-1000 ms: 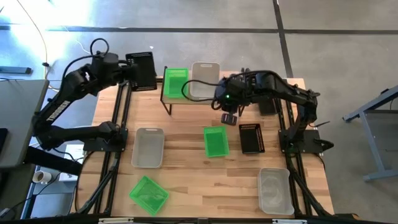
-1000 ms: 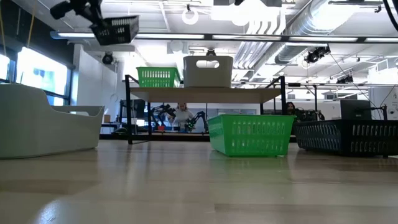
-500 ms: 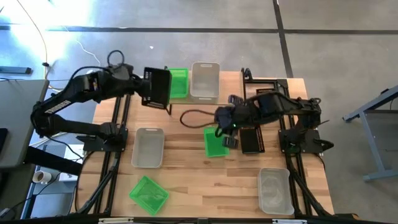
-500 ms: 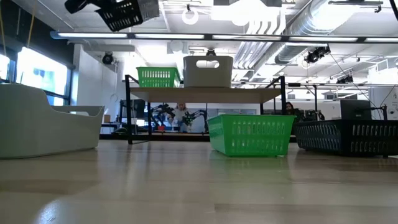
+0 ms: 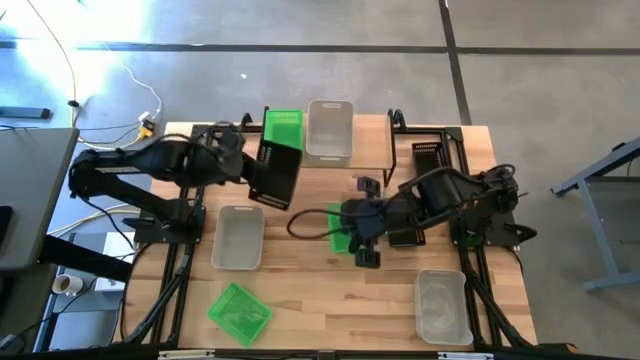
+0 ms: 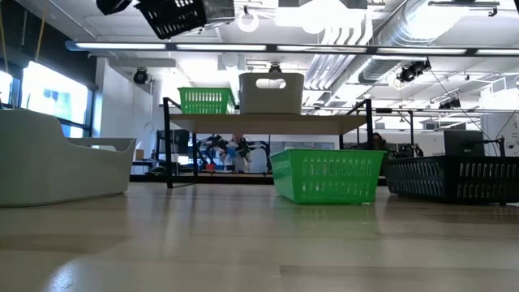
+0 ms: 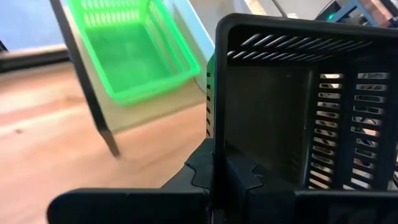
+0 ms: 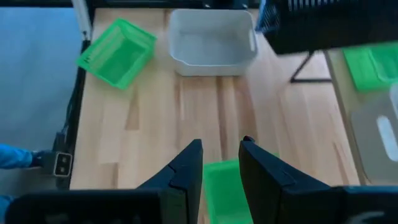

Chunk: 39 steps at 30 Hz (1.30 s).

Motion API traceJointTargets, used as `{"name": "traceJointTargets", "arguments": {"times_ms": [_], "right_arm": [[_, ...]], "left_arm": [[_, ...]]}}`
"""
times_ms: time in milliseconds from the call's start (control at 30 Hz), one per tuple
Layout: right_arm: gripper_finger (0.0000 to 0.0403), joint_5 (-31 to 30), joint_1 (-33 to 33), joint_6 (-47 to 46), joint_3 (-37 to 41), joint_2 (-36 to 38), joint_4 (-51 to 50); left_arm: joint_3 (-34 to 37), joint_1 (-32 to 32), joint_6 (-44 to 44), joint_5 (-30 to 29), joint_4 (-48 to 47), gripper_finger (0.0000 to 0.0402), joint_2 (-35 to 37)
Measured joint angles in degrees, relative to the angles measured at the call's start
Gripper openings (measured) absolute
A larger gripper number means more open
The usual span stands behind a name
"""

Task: Stack baskets on shelf by color
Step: Put the left black bin on the shelf

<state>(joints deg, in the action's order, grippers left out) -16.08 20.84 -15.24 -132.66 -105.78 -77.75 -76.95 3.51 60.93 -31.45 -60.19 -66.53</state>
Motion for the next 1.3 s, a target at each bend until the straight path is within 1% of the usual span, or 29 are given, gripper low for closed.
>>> {"name": "traceJointTargets", "arguments": {"times_ms": [267, 567, 733, 833, 1133, 1300], "right_arm": [[0.0092, 0.1, 1.9, 10.4, 0.0, -2.0, 5.7], [0.0092, 3.0, 1.6, 18.6, 0.0, -5.6, 7.4], [0.0092, 0.1, 1.6, 20.7, 0.0, -7.9, 7.8], [0.0093, 0.0, 1.3, 21.7, 0.0, -9.3, 8.7], [0.0138, -0.4, 0.5, 22.7, 0.0, -12.7, 10.5], [0.0147, 1.1, -0.3, 22.9, 0.0, -14.2, 10.8]], "left_arm": [[0.0, -6.4, 10.8, -2.4, 0.0, 0.0000, -6.6], [0.0, -8.9, 19.5, -2.4, 0.0, 0.0000, -12.8], [0.0, -9.5, 22.8, -2.3, 0.0, 0.0000, -14.8], [0.0, -10.2, 24.5, -2.3, 0.5, 0.0000, -15.7], [0.0, -13.0, 27.4, -4.0, 2.1, 0.0000, -16.1], [0.0, -14.2, 26.9, -5.5, 4.1, 0.0000, -16.1]]}}
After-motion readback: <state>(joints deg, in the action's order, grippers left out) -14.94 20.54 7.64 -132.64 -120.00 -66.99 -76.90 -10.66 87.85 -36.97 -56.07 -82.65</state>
